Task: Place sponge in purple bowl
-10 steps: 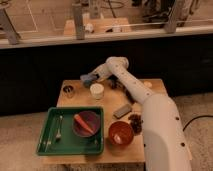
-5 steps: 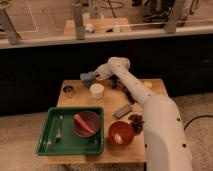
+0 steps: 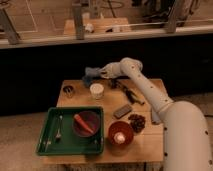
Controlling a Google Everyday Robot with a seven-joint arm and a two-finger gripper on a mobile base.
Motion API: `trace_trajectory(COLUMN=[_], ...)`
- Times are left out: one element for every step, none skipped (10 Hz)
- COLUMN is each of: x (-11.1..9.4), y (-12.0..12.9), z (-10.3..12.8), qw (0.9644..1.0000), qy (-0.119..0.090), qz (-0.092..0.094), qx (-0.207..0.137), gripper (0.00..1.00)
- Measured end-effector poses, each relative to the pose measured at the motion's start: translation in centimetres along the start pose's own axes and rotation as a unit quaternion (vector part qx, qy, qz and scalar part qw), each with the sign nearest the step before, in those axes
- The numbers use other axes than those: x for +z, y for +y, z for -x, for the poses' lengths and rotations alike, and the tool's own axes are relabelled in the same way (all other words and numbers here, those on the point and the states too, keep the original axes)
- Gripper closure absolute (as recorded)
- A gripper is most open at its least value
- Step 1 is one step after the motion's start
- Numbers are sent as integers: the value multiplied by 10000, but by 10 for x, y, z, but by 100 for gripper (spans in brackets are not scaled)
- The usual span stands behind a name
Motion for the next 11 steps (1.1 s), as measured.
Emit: trace_trajectory(x=[-12,-27,-47,-61,-85,-104,-121,-142,-152,-157,-156], y=[3,8,17,25,39,52,62,73,79,81,81], z=[9,22,42,55,74,86,93,101,108,109,110], qw=[9999,9996,9981,9964,9926,9886,9850,9800,9764,9751,9750], qy=[-21,-41,-87,-124,-186,-255,-332,-453,-545,-570,-574], qz=[-17,-20,14,51,127,208,297,414,478,501,501], qx=[-105,-286,-607,-838,-1197,-1466,-1665,-1893,-2036,-2083,-2086], gripper=[100,100,100,100,100,100,100,100,100,100,100])
